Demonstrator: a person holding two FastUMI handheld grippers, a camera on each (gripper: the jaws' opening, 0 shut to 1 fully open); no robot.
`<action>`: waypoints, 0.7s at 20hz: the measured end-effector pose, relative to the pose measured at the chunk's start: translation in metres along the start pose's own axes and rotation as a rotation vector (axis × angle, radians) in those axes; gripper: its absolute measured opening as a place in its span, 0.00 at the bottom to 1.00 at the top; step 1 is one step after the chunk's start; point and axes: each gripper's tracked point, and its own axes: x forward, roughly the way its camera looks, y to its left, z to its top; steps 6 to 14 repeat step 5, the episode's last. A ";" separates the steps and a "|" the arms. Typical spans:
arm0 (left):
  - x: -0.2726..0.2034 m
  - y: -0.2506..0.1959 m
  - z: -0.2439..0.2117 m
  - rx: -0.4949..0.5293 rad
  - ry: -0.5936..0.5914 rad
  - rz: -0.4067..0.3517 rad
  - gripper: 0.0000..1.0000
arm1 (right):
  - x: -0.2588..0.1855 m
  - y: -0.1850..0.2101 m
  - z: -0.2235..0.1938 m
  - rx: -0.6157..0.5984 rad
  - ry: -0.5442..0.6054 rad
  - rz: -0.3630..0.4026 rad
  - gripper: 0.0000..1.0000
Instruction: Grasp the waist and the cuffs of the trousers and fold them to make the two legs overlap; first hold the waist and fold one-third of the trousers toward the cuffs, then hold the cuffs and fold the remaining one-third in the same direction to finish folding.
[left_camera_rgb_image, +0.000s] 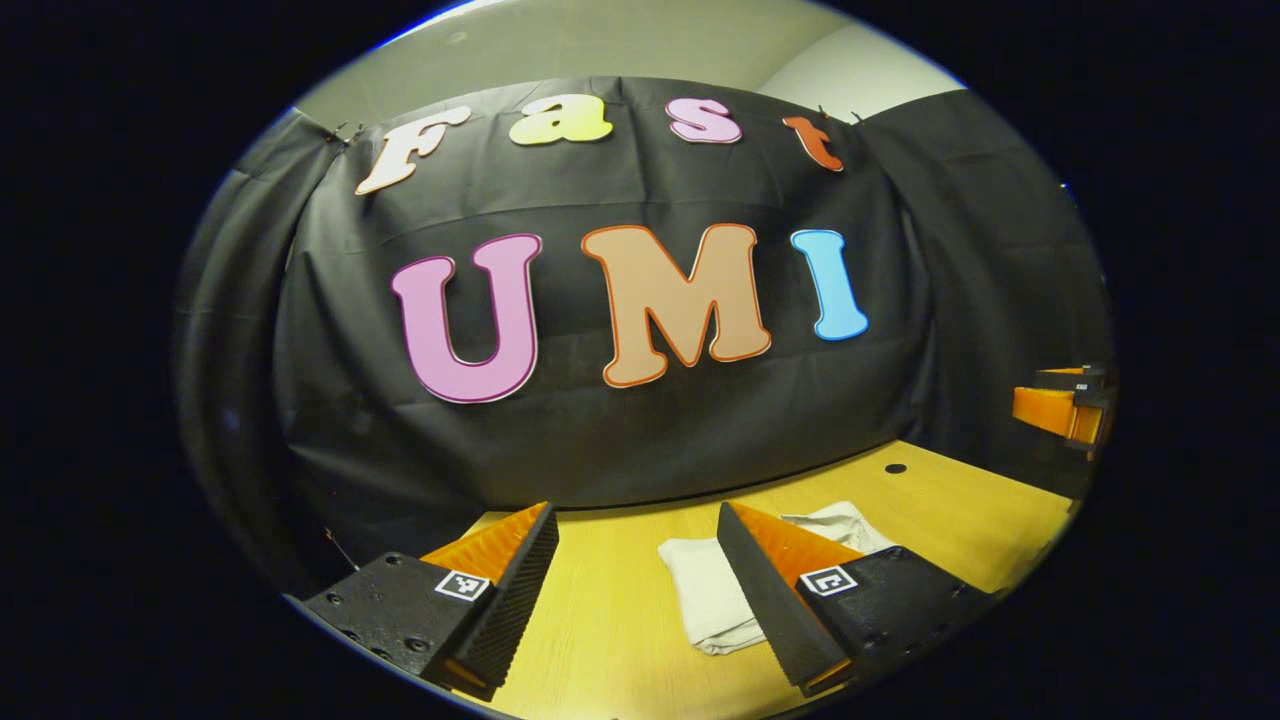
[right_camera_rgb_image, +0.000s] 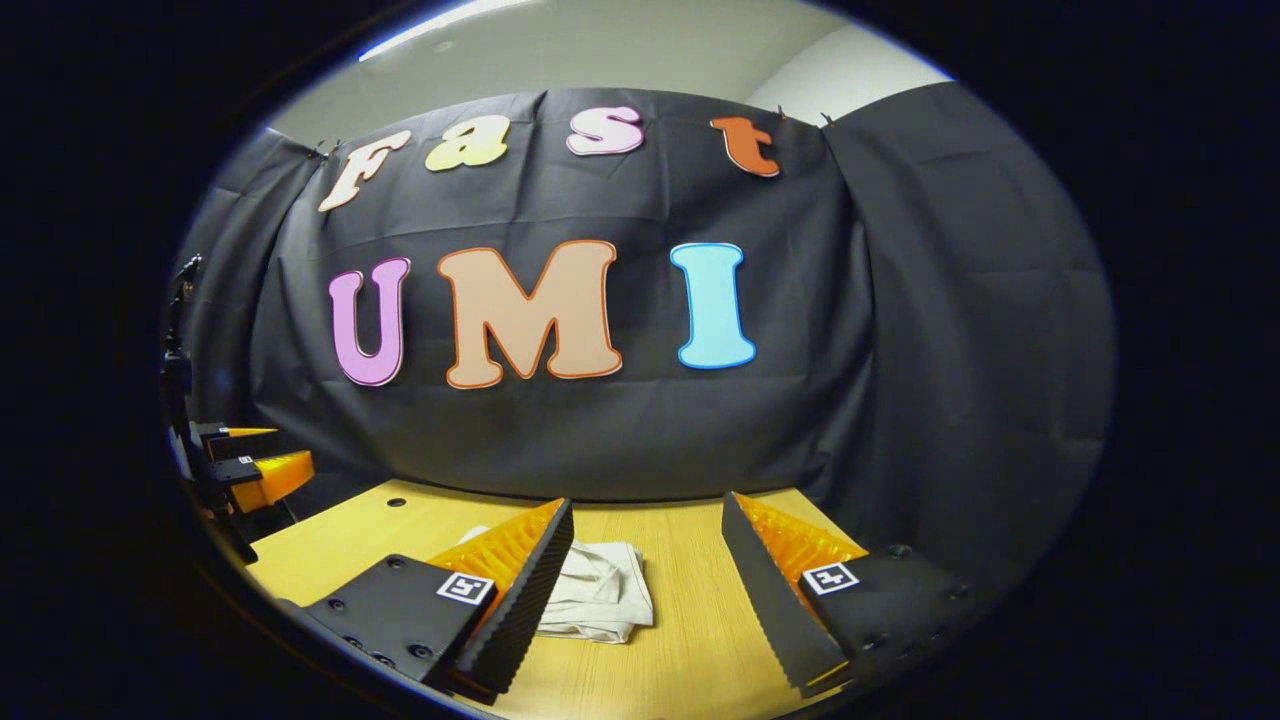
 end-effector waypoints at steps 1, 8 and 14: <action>-0.003 0.010 -0.002 -0.004 -0.009 0.015 0.96 | -0.001 0.006 0.001 -0.007 -0.006 0.010 0.96; -0.016 0.026 -0.004 -0.004 -0.021 0.042 0.96 | -0.010 0.021 0.013 -0.035 -0.046 0.016 0.92; -0.016 0.026 -0.004 -0.004 -0.021 0.042 0.96 | -0.010 0.021 0.013 -0.035 -0.046 0.016 0.92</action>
